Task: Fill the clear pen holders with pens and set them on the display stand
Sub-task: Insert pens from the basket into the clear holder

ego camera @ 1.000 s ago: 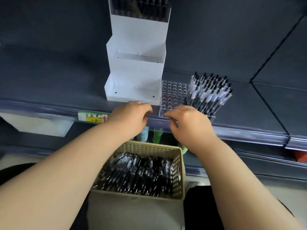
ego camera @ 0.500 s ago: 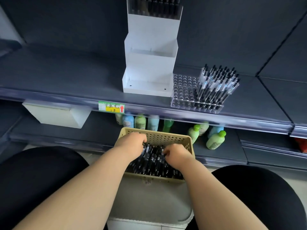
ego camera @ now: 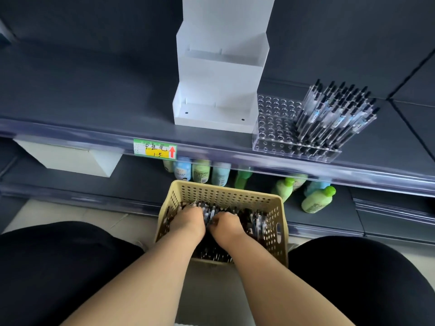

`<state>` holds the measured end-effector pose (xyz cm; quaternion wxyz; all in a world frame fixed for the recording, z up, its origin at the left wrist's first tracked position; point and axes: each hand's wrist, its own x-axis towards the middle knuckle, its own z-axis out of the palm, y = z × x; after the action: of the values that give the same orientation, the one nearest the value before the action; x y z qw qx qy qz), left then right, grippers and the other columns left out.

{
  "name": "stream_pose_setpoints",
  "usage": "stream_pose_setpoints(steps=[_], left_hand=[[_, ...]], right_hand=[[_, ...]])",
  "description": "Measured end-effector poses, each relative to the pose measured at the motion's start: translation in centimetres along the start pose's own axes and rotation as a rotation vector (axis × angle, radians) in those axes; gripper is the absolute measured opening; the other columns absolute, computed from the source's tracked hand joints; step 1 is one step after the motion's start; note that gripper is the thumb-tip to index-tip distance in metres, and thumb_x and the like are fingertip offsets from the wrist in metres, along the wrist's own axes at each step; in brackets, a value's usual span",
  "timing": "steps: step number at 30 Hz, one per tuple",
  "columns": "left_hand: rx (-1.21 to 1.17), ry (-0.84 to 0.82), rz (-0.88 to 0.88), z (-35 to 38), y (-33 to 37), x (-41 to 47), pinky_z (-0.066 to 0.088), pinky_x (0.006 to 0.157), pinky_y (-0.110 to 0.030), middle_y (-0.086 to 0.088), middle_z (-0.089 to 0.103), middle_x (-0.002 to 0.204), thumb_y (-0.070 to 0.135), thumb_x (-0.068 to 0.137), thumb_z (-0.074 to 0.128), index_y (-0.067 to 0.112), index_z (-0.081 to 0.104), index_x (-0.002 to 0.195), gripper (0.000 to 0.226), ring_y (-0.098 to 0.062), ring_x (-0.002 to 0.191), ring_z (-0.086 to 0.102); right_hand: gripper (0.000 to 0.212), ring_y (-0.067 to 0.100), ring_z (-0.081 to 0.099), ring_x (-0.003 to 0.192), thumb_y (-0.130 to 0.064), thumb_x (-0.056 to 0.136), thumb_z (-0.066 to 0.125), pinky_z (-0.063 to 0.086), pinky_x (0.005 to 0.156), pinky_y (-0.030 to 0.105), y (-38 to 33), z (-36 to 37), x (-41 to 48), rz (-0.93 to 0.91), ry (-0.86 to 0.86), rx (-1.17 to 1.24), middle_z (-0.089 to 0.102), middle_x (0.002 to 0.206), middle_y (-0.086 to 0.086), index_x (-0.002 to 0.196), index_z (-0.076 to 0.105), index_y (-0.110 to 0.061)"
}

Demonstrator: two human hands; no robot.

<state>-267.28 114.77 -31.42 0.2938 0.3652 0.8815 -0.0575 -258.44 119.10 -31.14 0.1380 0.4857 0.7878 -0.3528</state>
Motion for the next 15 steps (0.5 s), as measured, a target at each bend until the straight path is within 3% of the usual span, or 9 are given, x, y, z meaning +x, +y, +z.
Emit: stream_pose_setpoints(steps=[4, 7, 9, 11, 15], left_hand=[[0.096, -0.022, -0.067, -0.1, 0.8, 0.6, 0.042, 0.097, -0.037, -0.01, 0.047, 0.139, 0.007, 0.094, 0.038, 0.011, 0.051, 0.131, 0.039, -0.027, 0.127, 0.046], [0.142, -0.056, -0.067, -0.5, 1.1, 0.7, 0.04, 0.098, -0.036, -0.007, 0.043, 0.142, 0.015, 0.095, 0.041, 0.015, 0.048, 0.133, 0.039, -0.025, 0.13, 0.042], [0.143, -0.081, -0.057, -0.6, 1.0, 0.9, 0.04, 0.098, -0.037, -0.005, 0.042, 0.144, 0.026, 0.097, 0.04, 0.018, 0.047, 0.134, 0.039, -0.024, 0.132, 0.04], [0.128, -0.112, -0.04, -0.6, 1.0, 1.0, 0.041, 0.097, -0.037, -0.004, 0.042, 0.144, 0.026, 0.097, 0.04, 0.02, 0.047, 0.134, 0.038, -0.024, 0.131, 0.041], [0.047, -0.15, -0.021, -0.9, 0.7, 1.0, 0.041, 0.102, -0.037, -0.006, 0.042, 0.144, 0.024, 0.097, 0.038, 0.024, 0.046, 0.137, 0.04, -0.025, 0.129, 0.044]], right_hand=[[0.026, 0.028, 0.058, 0.11, -0.012, 0.092, 0.048, 0.045, 0.086, 0.028, -0.1, 0.4, 1.7, 0.137, -0.021, 0.052, 0.064, 0.116, 0.012, 0.111, 0.063, -0.003], [0.025, 0.028, 0.055, 0.114, -0.017, 0.095, 0.047, 0.043, 0.092, 0.029, -0.1, 0.1, 2.6, 0.209, -0.036, 0.088, 0.061, 0.12, 0.013, 0.111, 0.061, -0.004], [0.024, 0.028, 0.059, 0.1, -0.03, 0.093, 0.053, 0.046, 0.087, 0.031, 0.3, 0.4, 3.3, 0.246, -0.058, 0.176, 0.065, 0.101, 0.014, 0.085, 0.059, -0.008], [0.037, 0.026, 0.057, 0.087, -0.04, 0.092, 0.052, 0.045, 0.079, 0.031, 0.0, 0.4, 3.4, 0.269, -0.092, 0.236, 0.058, 0.078, 0.009, 0.075, 0.054, -0.008], [0.048, 0.026, 0.06, 0.084, -0.041, 0.095, 0.044, 0.047, 0.078, 0.029, -0.4, 0.4, 3.0, 0.267, -0.102, 0.295, 0.061, 0.082, 0.011, 0.109, 0.061, 0.002]])
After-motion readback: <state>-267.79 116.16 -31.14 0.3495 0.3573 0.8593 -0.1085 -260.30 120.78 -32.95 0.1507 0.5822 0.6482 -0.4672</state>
